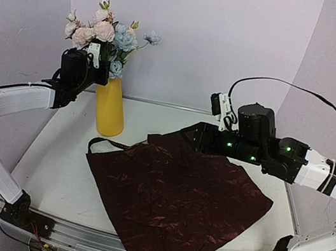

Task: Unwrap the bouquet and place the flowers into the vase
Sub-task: Insert the fake flower into the vase.

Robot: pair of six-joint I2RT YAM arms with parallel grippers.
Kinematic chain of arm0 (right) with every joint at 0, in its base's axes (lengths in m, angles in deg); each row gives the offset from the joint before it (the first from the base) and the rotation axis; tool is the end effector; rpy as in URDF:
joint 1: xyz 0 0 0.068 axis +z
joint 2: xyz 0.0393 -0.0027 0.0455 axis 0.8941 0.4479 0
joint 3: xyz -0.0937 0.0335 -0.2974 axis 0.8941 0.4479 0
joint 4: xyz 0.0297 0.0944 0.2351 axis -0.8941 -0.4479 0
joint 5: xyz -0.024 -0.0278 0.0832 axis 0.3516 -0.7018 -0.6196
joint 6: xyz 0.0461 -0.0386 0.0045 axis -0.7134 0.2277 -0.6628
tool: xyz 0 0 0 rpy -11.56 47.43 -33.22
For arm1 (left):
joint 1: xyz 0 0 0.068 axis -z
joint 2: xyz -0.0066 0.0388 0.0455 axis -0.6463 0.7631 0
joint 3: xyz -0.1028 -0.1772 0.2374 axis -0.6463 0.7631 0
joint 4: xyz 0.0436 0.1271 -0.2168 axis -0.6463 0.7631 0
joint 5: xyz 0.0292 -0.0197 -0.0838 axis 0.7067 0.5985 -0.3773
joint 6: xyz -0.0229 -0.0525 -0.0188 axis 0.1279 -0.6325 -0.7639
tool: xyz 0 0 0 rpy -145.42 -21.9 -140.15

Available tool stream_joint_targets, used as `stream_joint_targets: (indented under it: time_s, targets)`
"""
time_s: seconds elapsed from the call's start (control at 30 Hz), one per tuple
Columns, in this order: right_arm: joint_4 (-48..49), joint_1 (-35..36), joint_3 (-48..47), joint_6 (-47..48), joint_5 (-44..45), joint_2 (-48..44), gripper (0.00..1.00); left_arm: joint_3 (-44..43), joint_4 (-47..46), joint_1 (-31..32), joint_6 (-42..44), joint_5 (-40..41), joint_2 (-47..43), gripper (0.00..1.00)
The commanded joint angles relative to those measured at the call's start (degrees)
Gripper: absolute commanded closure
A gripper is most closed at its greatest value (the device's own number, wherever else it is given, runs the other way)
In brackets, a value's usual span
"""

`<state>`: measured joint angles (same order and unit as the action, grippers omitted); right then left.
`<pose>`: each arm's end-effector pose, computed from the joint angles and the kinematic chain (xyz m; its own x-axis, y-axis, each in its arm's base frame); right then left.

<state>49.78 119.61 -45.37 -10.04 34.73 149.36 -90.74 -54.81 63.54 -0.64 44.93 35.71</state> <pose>0.1650 0.2436 0.4130 -0.4693 0.2976 -0.8313 -0.6581 0.5099 0.5541 0.3371 -0.1362 0.3844 -0.0379 0.0131 -0.9992 0.2211 0.9752 0.0044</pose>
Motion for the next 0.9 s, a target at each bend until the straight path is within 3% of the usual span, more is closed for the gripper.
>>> stream_joint_targets:
  time_s: [0.0,0.6,0.87]
  targets:
    - [0.9,-0.5,-1.2,0.6,-0.1,0.3,0.42,-3.9,2.7,0.0,-1.5,-0.1,0.1,0.74]
    - [0.8,-0.6,-2.1,0.7,-1.7,1.8,0.42,-0.8,4.2,-0.1,-8.6,0.6,-10.9,0.51]
    - [0.8,-0.6,-2.1,0.6,-1.6,1.5,0.42,3.1,4.5,-0.1,-12.2,2.8,-15.9,0.48]
